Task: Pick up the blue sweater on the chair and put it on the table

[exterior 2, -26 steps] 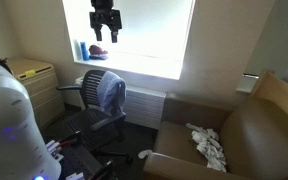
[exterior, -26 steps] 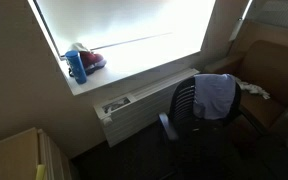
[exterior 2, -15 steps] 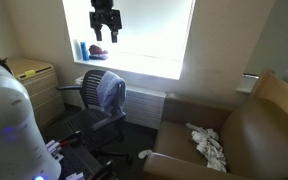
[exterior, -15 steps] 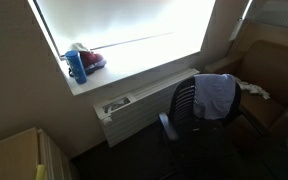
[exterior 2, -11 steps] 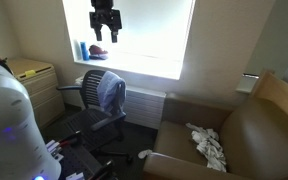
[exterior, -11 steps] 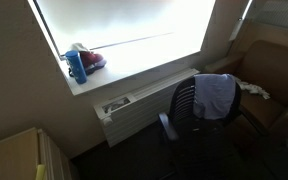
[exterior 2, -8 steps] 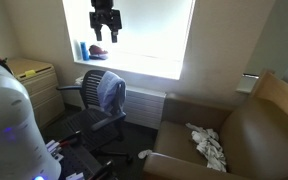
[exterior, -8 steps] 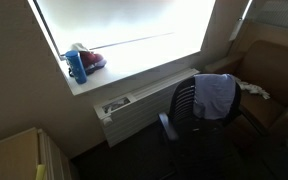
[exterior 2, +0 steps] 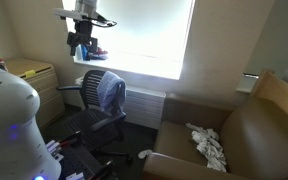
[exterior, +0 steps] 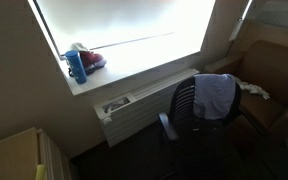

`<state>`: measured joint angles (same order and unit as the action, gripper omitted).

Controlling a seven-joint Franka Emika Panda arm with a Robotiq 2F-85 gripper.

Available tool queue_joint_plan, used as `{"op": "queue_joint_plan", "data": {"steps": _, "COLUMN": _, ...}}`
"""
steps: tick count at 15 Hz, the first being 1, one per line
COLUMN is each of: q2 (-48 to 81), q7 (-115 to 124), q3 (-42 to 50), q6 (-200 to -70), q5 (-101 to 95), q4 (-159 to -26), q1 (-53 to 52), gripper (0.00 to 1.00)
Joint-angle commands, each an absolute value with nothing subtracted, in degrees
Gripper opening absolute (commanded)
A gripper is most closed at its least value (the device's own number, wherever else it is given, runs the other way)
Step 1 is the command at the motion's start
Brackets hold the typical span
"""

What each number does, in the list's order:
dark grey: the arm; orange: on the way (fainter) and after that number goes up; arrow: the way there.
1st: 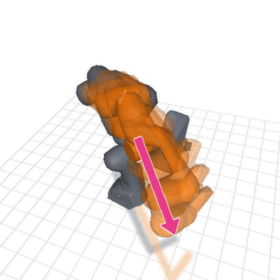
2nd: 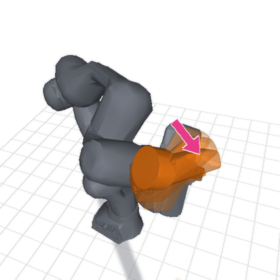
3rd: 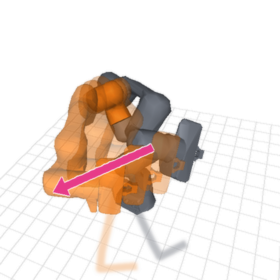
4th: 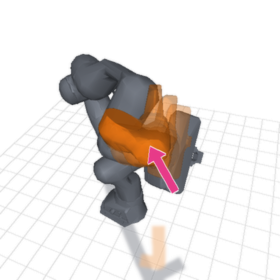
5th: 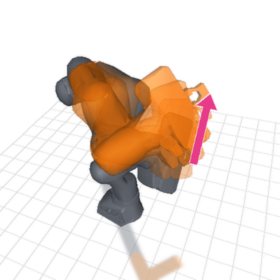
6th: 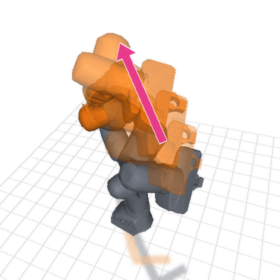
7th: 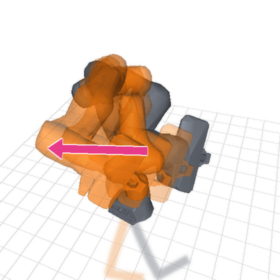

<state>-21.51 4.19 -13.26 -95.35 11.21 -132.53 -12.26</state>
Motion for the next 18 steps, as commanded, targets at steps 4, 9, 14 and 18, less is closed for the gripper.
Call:
{"op": "queue_joint_plan", "data": {"steps": 4, "q2": -7.7, "q7": 11.76, "q3": -19.64, "q6": -93.61, "q5": 8.68, "q4": -124.72, "q1": -16.76, "gripper": 1.0}}
{"op": "queue_joint_plan", "data": {"steps": 9, "q2": 0.03, "q7": 20.74, "q3": -20.6, "q6": -102.89, "q5": 3.06, "q4": -120.97, "q1": -17.99, "gripper": 1.0}}
{"op": "queue_joint_plan", "data": {"steps": 14, "q2": 4.68, "q7": 30.19, "q3": -18.13, "q6": -126.89, "q5": -8.19, "q4": -126.06, "q1": -17.89, "gripper": 1.0}}
{"op": "queue_joint_plan", "data": {"steps": 18, "q2": 8.97, "q7": 41.84, "q3": -13.66, "q6": -137.55, "q5": -21.57, "q4": -128.95, "q1": -18.12, "gripper": 1.0}}
